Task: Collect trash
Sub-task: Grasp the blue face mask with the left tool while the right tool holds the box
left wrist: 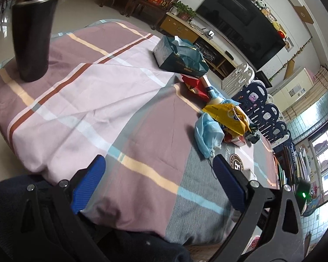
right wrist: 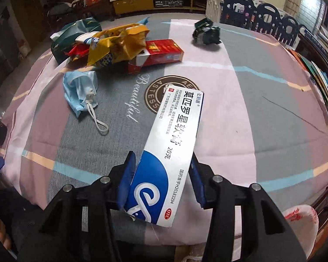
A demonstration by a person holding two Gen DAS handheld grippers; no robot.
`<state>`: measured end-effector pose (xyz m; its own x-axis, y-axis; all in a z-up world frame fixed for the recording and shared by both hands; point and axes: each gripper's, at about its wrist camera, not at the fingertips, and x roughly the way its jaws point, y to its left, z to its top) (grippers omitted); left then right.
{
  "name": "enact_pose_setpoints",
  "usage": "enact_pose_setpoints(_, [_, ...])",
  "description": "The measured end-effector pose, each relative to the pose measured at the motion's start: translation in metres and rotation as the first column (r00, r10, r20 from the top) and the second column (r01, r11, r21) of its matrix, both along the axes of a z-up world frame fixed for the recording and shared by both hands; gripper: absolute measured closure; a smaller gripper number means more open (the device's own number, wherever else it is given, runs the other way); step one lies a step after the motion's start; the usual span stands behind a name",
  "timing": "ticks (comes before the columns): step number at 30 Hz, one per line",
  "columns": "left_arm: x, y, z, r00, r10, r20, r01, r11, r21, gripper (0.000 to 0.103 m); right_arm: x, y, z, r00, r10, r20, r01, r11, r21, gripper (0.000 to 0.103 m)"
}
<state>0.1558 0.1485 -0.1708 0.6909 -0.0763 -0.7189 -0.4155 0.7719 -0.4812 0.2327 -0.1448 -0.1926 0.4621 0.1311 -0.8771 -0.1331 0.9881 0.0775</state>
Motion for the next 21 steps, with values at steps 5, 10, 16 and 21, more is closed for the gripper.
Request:
enact_pose_setpoints(5, [0.052, -0.011, 0.004, 0.995, -0.074, -0.062, 0.075, 0.997, 0.027, 0.005, -0.015, -0.017, 0.009, 0.998, -0.034, 0.055, 0.035, 0.999, -0.001, 0.055])
enact_pose_setpoints(10, [0.113, -0.046, -0.005, 0.973, -0.174, -0.150, 0.184, 0.981, 0.058, 0.005, -0.026, -0.020, 0.013, 0.996, -0.033, 0.089, 0.034, 0.999, -0.008, 0.055])
enact_pose_setpoints(16, [0.164, -0.085, -0.041, 0.935, -0.240, -0.261, 0.270, 0.959, 0.085, 0.005, -0.033, -0.027, 0.016, 0.995, -0.011, 0.103, 0.013, 1.000, -0.027, 0.055])
enact_pose_setpoints(21, [0.171, -0.106, -0.046, 0.915, -0.308, -0.259, 0.362, 0.911, 0.198, 0.061, -0.041, -0.041, 0.024, 0.992, -0.024, 0.122, 0.028, 0.999, -0.031, 0.055])
